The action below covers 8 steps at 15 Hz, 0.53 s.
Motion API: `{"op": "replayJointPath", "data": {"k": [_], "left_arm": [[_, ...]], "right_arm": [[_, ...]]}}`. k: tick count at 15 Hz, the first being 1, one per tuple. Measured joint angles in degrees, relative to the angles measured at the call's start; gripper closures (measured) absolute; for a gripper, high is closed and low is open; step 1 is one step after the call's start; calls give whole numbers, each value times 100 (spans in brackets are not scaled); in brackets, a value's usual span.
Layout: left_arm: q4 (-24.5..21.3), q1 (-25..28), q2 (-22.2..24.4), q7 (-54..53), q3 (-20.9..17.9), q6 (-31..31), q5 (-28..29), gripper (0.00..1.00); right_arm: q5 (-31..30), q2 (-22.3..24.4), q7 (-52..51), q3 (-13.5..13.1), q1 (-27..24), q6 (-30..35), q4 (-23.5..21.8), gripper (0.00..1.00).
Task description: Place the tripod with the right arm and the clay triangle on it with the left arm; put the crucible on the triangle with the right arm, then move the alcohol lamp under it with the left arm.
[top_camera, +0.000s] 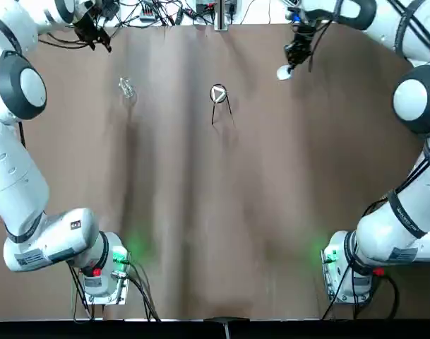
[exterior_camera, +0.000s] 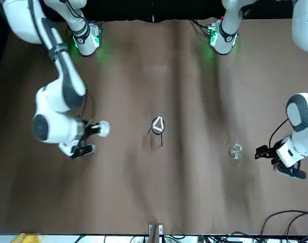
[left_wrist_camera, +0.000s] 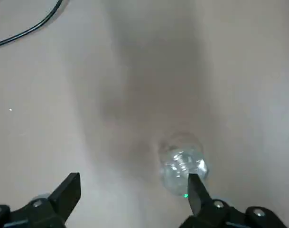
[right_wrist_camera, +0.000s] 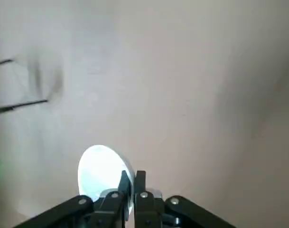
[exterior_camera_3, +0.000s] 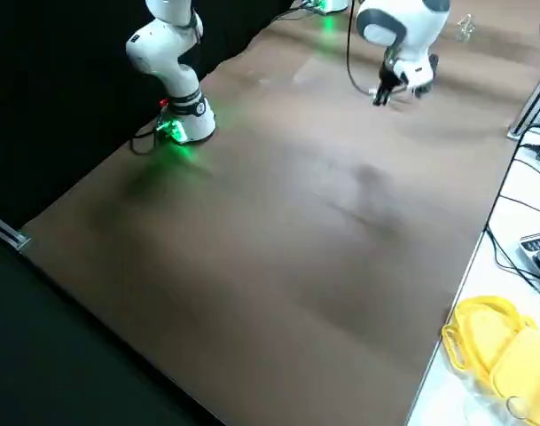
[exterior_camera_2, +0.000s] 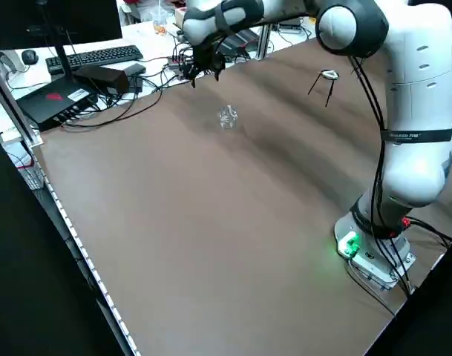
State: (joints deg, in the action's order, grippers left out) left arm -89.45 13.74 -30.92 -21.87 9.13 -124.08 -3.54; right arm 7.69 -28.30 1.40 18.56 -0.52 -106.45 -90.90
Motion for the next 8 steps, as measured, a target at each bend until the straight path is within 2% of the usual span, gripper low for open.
{"op": "replayJointPath", "data": {"k": [3,4,8], "left_arm": [[-3,394,-196,-1228,2,-20,-470,0],[-6,641,-329,-2052,7,-23,-758,0],[-2,849,-605,-3016,27,-73,-1499,0]], "right_arm": [[297,1,945,18,587,-111,173,94],[545,1,1430,20,872,-379,211,94],[1182,-48,2214,17,1471,-1396,203,94]]}}
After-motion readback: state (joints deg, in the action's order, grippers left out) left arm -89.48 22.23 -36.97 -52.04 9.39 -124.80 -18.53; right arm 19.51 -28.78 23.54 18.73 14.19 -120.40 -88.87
